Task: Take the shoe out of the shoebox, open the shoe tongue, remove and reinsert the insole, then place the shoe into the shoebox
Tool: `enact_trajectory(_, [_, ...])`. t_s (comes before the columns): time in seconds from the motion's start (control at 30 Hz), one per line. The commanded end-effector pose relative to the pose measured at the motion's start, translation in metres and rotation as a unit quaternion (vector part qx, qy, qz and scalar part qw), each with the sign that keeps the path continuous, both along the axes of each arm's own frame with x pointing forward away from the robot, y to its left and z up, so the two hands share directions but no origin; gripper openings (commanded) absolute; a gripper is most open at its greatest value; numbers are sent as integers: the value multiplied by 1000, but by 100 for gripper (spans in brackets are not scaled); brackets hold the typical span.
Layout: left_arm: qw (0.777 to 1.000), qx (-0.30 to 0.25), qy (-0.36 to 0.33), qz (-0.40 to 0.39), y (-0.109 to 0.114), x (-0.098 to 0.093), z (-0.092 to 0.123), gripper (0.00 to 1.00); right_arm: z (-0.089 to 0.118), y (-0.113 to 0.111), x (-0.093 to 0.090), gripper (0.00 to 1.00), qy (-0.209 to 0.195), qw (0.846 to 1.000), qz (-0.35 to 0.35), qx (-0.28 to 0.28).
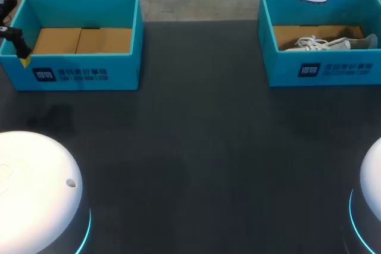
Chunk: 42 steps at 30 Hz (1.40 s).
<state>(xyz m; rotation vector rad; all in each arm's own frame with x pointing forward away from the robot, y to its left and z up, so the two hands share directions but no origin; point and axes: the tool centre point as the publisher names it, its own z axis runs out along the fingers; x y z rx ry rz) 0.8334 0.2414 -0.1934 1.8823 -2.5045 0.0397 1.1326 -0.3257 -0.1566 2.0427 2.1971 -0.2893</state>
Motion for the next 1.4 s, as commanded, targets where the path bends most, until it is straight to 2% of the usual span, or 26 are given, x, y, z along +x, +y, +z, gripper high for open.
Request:
enact_trajectory(0.03, [1000,1,1,0,0,0,1,100,2,-1,1,0,2,1000,0,1])
enact_trajectory(0.3, [1000,1,1,0,0,0,1,100,-4,0,-1,0,-10,1000,-24,-7])
enact_trajectory(0.57, [1000,1,1,0,0,0,1,100,-25,9,8,0,-15,999,-42,-2])
enact_trajectory(0.73, [1000,1,1,0,0,0,1,100,-30,12,9,0,-21,999,-47,-4])
enact_trajectory(1.1, [1000,1,1,0,0,0,1,100,-56,11,4,0,-38,998,-54,15])
enact_trajectory(1.4, [1000,1,1,0,0,0,1,100,-67,11,-3,0,-34,998,-56,15])
